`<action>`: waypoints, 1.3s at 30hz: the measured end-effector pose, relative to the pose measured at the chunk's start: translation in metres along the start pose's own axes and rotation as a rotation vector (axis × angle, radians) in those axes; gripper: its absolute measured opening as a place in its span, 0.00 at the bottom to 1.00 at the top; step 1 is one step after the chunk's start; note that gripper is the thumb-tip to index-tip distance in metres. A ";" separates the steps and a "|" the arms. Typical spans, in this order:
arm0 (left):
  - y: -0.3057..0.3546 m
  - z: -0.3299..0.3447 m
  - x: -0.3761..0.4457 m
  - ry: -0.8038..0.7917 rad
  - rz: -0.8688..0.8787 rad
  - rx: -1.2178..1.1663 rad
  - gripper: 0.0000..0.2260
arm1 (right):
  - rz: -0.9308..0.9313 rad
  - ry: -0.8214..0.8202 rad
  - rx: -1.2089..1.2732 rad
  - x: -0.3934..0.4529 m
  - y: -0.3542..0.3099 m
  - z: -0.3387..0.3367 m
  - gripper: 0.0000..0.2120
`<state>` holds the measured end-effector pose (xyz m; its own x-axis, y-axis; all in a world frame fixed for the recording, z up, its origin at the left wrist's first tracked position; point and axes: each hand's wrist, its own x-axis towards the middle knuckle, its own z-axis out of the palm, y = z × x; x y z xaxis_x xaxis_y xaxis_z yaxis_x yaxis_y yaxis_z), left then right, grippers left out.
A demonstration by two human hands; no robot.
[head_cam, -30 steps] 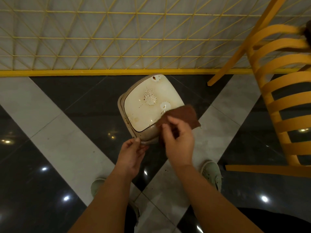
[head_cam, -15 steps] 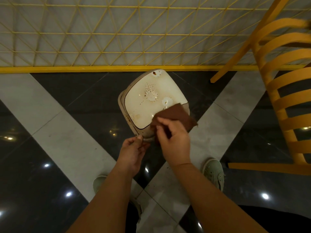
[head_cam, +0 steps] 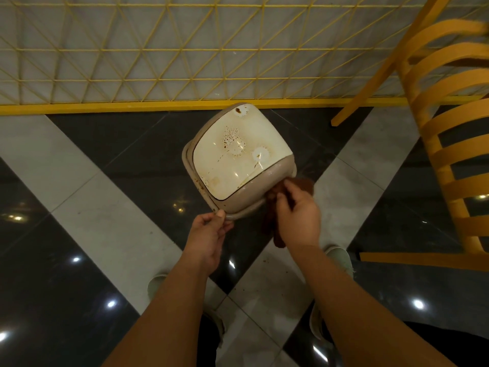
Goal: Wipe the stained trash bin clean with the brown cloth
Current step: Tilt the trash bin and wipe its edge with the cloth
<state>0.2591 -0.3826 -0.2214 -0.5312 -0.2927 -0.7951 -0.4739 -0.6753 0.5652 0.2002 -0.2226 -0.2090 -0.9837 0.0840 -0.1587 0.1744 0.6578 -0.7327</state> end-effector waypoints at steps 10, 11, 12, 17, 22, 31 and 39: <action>-0.004 0.004 -0.002 0.001 0.014 0.001 0.04 | -0.116 -0.044 -0.167 -0.003 0.002 0.000 0.15; -0.003 0.004 -0.003 0.002 0.011 -0.002 0.04 | -0.095 -0.020 -0.164 0.003 0.000 -0.001 0.14; -0.002 0.005 -0.003 0.005 0.013 -0.006 0.04 | -0.110 -0.025 -0.179 0.003 -0.003 0.002 0.13; 0.000 0.009 -0.009 0.030 0.037 -0.003 0.05 | -0.325 -0.244 -0.203 -0.044 -0.014 0.028 0.13; 0.005 0.007 -0.012 0.047 0.031 -0.025 0.05 | -0.463 -0.293 -0.264 -0.034 -0.012 0.022 0.12; 0.009 0.001 -0.010 0.110 -0.015 -0.190 0.16 | 0.109 0.056 -0.008 0.016 0.021 -0.019 0.14; -0.002 0.021 -0.020 0.088 -0.020 -0.230 0.13 | 0.008 -0.020 -0.129 0.020 0.003 0.003 0.14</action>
<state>0.2559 -0.3617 -0.2024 -0.4556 -0.3288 -0.8272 -0.3057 -0.8150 0.4923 0.1816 -0.2212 -0.2168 -0.9810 0.0756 -0.1786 0.1742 0.7482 -0.6402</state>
